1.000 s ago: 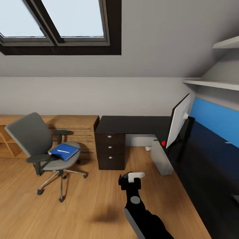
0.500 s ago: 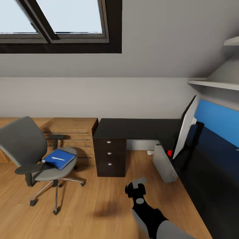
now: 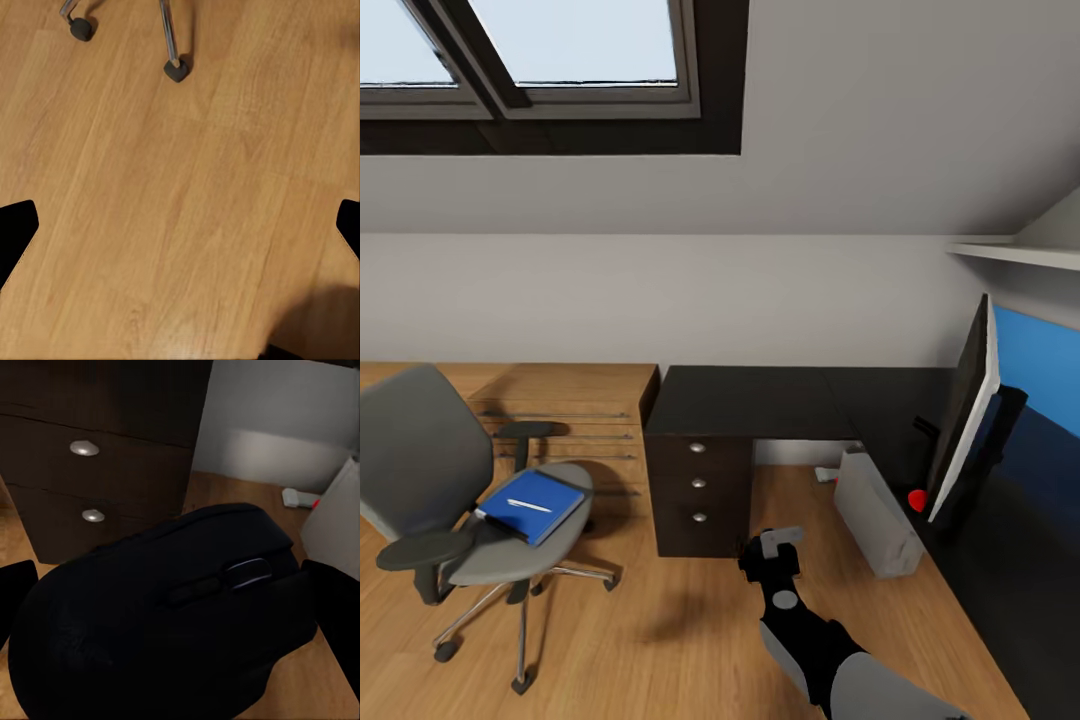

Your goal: In the bedroom, organize the workspace by keeping the computer under the desk, ensuring the monitor is on the desk, placing the keyboard on the desk next to the monitor, placing the mouse on the desk next to the keyboard, moving the folder from the swivel chair onto the desk next to the mouse, stacking the notebook on top of the folder with the pen on top of the notebook, and positioning the swivel chair next to the desk.

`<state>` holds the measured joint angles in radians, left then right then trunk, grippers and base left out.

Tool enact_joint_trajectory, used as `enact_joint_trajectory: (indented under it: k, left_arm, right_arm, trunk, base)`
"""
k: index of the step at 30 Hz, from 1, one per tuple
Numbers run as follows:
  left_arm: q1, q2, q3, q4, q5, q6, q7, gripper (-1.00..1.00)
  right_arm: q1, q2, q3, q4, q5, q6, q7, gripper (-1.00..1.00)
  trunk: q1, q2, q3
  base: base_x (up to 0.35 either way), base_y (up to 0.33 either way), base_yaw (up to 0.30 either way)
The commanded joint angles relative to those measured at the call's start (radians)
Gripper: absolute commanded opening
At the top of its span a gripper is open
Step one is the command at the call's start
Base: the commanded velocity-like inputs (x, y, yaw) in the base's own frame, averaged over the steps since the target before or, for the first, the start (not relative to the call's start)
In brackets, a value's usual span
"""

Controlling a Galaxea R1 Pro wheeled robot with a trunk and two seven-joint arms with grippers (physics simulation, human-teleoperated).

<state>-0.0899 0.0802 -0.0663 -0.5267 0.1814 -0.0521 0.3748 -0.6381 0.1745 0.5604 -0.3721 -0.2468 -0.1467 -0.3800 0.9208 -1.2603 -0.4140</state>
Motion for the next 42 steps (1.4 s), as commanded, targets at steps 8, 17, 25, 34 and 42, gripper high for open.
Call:
enact_joint_trajectory:
  k: [8,17,25,34,42]
  left_arm:
    - [-0.001,0.001,-0.006,0.001,0.009,-0.007,0.006,1.0]
    - [-0.001,0.0,-0.006,0.0,0.009,-0.009,0.006,1.0]
    - [-0.001,-0.003,-0.006,0.0,0.009,-0.009,0.005,1.0]
    - [-0.001,-0.029,-0.008,-0.001,0.006,-0.009,0.006,1.0]
    - [-0.001,-0.035,-0.008,-0.001,0.004,-0.01,0.006,1.0]
  right_arm:
    - [0.008,-0.003,-0.004,-0.378,-0.181,0.359,-0.06,-1.0]
    - [0.164,-0.063,0.0,-0.873,-0.223,0.52,-0.337,-1.0]
    - [0.194,-0.066,0.024,-0.946,-0.224,0.524,-0.414,-1.0]
    - [0.195,-0.066,0.025,-0.946,-0.224,0.524,-0.414,-1.0]
    - [0.195,-0.066,0.027,-0.947,-0.224,0.527,-0.414,-1.0]
  trunk:
    - [0.001,-0.001,-0.001]
    - [0.001,-0.001,-0.001]
    - [0.001,-0.001,-0.001]
    - [0.001,-0.001,-0.001]
    - [0.001,-0.001,-0.001]
  base:
    - [0.334,0.105,0.0]
    - [0.334,0.013,0.0]
    - [0.333,-0.001,0.135]
    - [0.05,-0.013,0.276]
    - [0.002,0.0,0.255]
